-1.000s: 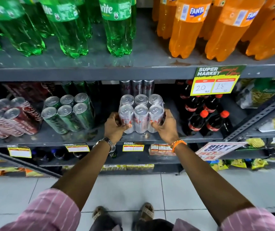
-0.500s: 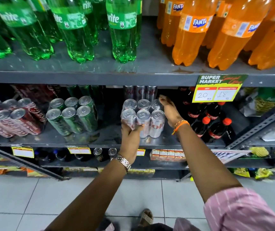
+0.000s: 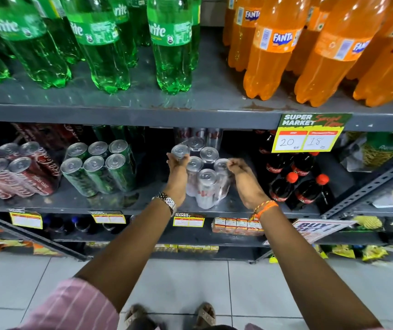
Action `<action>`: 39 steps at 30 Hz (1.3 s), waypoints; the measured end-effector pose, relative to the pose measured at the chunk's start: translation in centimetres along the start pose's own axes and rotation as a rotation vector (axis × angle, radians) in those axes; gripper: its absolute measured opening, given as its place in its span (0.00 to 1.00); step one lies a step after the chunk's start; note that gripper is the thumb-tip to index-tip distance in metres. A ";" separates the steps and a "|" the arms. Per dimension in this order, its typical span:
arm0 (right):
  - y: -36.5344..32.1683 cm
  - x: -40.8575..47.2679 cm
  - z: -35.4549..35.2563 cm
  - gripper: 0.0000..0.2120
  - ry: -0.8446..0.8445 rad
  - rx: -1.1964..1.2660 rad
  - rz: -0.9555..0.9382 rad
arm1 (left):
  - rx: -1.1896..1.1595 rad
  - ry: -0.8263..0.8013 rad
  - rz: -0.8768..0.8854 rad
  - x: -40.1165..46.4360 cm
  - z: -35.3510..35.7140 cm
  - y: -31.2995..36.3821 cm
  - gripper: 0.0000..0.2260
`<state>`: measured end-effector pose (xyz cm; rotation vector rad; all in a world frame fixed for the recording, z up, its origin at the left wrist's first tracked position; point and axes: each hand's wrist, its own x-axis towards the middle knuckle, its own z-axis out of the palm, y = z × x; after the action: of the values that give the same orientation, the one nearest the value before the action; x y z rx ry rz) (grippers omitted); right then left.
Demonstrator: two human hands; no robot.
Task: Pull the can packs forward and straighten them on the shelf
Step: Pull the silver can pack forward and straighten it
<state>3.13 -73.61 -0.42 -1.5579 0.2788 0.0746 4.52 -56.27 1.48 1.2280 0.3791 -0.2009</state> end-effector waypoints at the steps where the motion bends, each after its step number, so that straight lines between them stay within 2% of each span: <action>1: 0.3 -0.6 0.1 0.06 0.006 0.000 0.013 | -0.006 -0.009 -0.013 0.6 0.1 0.4 0.28; 5: 0.6 -1.9 0.0 0.05 -0.023 -0.066 0.096 | 0.075 -0.060 -0.028 1.7 0.6 2.3 0.18; 8: -0.8 -0.1 -0.4 0.18 0.066 -0.160 0.161 | 0.221 0.015 0.032 1.0 0.4 3.0 0.15; 9: -1.5 0.9 -0.4 0.18 0.091 -0.169 0.146 | 0.282 0.053 0.078 0.2 0.2 2.8 0.15; 11: -3.0 3.1 0.1 0.09 0.074 -0.184 0.057 | 0.419 0.139 0.192 -2.6 0.1 1.6 0.21; 13: -4.1 5.3 1.2 0.10 -0.008 -0.261 -0.027 | 0.584 0.260 0.271 -5.5 0.4 0.0 0.32; 15: -4.8 7.0 2.6 0.14 -0.103 -0.332 -0.086 | 0.520 0.329 0.177 -7.8 1.4 -1.9 0.37; 18: -4.5 8.6 4.0 0.16 -0.218 -0.365 -0.078 | 0.189 0.410 -0.094 -10.1 4.1 -3.4 0.31; 20: -4.1 9.0 4.1 0.16 -0.255 -0.340 -0.063 | -0.038 0.281 -0.068 -10.9 5.8 -4.2 0.30; 21: -3.9 9.1 4.0 0.16 -0.261 -0.335 -0.060 | -0.099 0.196 -0.068 -11.1 6.4 -4.2 0.35; 23: -3.7 9.1 3.6 0.14 -0.261 -0.350 -0.056 | -0.094 0.065 -0.120 -11.3 7.0 -4.4 0.45; 25: -3.5 9.0 3.3 0.14 -0.236 -0.398 -0.074 | -0.044 0.043 -0.143 -11.2 7.1 -4.7 0.48; 29: -3.1 7.7 2.4 0.19 -0.174 -0.437 -0.102 | -0.085 0.110 -0.060 -10.3 6.6 -4.8 0.47; 31: -2.5 6.5 1.5 0.16 -0.144 -0.440 -0.119 | -0.089 0.166 0.005 -9.2 5.8 -4.3 0.45; 34: -1.1 4.2 0.7 0.12 -0.063 -0.439 -0.182 | -0.121 0.264 0.126 -7.2 3.5 -2.8 0.36; 36: -0.1 2.6 0.8 0.10 -0.025 -0.379 -0.194 | -0.102 0.241 0.159 -5.6 1.1 -1.9 0.31; 39: 1.4 0.7 0.8 0.07 -0.049 -0.210 -0.099 | 0.124 0.108 0.190 -2.9 -3.0 -0.7 0.34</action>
<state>3.63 -72.90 -1.98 -1.7733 0.1587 0.0659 1.09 -53.86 1.16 1.3922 0.3451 0.0051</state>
